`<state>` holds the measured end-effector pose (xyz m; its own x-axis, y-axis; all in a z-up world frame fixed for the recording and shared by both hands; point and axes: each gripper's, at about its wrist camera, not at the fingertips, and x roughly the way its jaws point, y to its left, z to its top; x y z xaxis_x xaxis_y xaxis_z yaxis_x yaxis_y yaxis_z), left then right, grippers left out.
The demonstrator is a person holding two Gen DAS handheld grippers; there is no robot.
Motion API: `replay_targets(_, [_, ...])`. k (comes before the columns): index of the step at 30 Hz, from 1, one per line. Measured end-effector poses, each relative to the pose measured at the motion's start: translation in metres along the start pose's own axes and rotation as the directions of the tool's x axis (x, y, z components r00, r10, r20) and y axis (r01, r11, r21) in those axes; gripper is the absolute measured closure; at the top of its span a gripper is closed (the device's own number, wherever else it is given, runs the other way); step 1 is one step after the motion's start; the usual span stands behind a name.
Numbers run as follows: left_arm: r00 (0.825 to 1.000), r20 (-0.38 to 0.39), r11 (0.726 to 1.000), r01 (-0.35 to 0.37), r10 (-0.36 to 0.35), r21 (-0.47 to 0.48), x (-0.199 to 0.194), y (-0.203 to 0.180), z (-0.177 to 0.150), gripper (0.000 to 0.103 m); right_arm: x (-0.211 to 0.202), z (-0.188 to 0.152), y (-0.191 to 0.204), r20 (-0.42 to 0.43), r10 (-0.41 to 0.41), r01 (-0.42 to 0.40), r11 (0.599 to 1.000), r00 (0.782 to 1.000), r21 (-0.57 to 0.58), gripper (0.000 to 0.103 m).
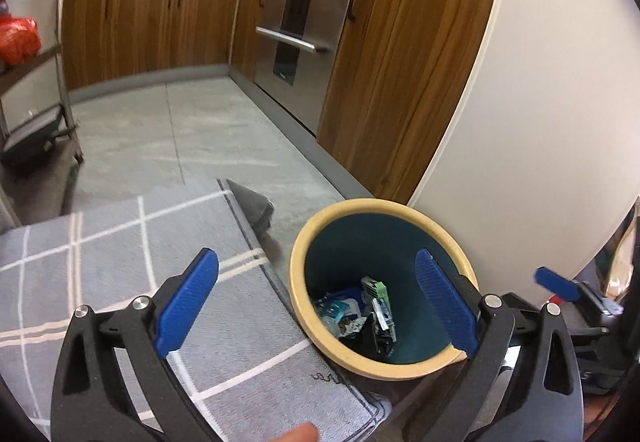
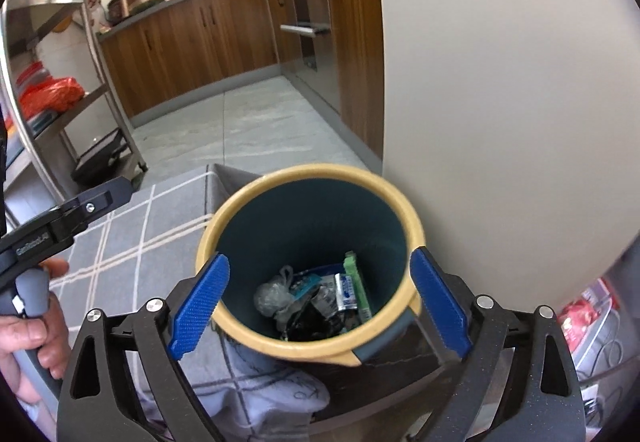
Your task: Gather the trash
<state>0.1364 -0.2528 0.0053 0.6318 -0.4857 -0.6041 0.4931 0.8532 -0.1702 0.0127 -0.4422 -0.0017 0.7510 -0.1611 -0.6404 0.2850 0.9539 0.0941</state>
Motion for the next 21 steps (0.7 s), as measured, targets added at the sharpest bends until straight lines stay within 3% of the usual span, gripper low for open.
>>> replay_targets(4, [0.998, 0.005, 0.998, -0.064, 0.063, 0.029, -0.010, -0.007, -0.009, 0.006, -0.023, -0.007, -0.002, 0.047, 0.000, 0.000, 1.000, 0.999, -0.014, 0.009])
replay_targets(15, [0.996, -0.006, 0.995, -0.085, 0.085, 0.044, -0.036, -0.025, -0.042, 0.006, -0.064, -0.031, -0.015, 0.109, 0.023, -0.018, 0.999, 0.994, -0.045, 0.008])
replay_targets(21, [0.997, 0.032, 0.997, -0.074, 0.073, 0.035, -0.054, -0.031, -0.047, 0.006, -0.078, -0.034, -0.023, 0.154, 0.028, -0.025, 1.000, 0.988, -0.018, 0.007])
